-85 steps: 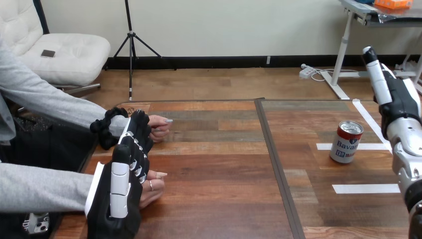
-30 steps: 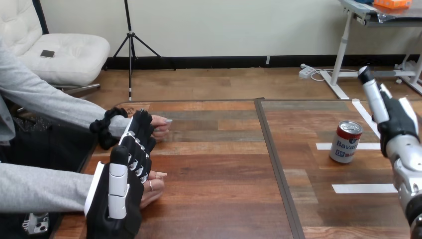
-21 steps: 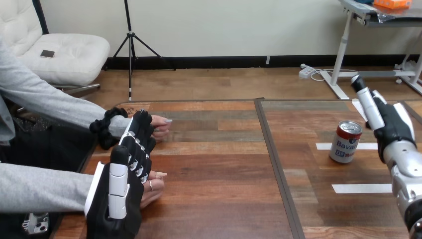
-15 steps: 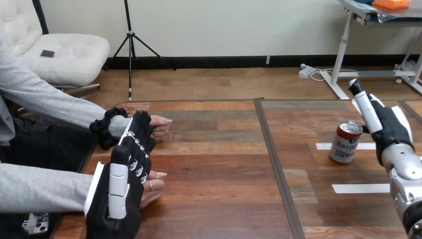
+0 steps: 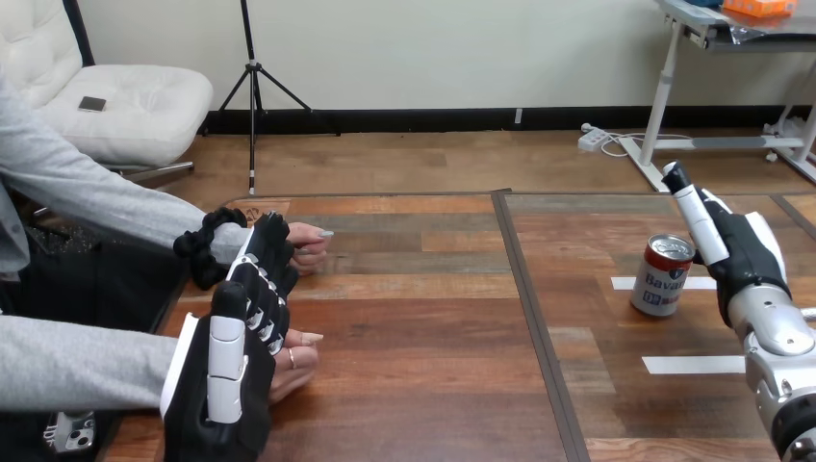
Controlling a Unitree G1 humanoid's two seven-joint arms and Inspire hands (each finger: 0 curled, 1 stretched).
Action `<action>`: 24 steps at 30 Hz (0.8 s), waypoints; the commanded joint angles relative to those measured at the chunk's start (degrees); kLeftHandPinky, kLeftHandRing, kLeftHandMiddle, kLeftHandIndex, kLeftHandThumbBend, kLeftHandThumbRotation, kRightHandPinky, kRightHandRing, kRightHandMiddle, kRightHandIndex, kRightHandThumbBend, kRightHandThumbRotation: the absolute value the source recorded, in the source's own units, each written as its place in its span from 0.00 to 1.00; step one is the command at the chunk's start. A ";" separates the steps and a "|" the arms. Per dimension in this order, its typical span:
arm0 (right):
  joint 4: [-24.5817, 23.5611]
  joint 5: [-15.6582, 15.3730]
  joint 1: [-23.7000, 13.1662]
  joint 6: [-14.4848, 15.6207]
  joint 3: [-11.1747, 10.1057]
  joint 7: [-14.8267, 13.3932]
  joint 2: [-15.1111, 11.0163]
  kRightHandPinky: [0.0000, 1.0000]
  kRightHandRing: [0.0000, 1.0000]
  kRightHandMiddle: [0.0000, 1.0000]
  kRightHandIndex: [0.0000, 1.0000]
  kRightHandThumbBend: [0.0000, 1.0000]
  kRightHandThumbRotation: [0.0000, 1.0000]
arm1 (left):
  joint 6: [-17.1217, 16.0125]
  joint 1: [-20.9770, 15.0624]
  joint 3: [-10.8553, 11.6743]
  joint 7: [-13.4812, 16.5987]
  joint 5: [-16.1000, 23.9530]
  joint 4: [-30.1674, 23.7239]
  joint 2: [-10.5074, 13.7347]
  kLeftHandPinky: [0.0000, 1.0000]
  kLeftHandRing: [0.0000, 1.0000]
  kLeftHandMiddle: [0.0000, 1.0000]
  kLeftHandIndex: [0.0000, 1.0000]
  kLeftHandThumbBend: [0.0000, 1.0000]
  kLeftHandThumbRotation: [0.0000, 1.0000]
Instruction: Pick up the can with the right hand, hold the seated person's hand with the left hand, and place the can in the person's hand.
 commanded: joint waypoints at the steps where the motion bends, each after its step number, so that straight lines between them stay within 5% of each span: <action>1: -0.40 0.39 -2.06 -1.54 -0.24 -0.07 0.47 0.89 0.97 0.97 0.96 1.00 0.98 | -0.19 -3.79 0.61 -0.24 -0.47 -1.10 0.32 1.00 1.00 0.99 0.96 0.77 0.98; 24: -0.22 1.20 -3.09 -0.67 -0.60 -0.15 0.85 0.95 1.00 1.00 0.98 1.00 0.93 | 0.77 -5.79 1.04 -0.08 -0.49 -0.81 0.65 1.00 1.00 0.98 0.95 0.76 1.00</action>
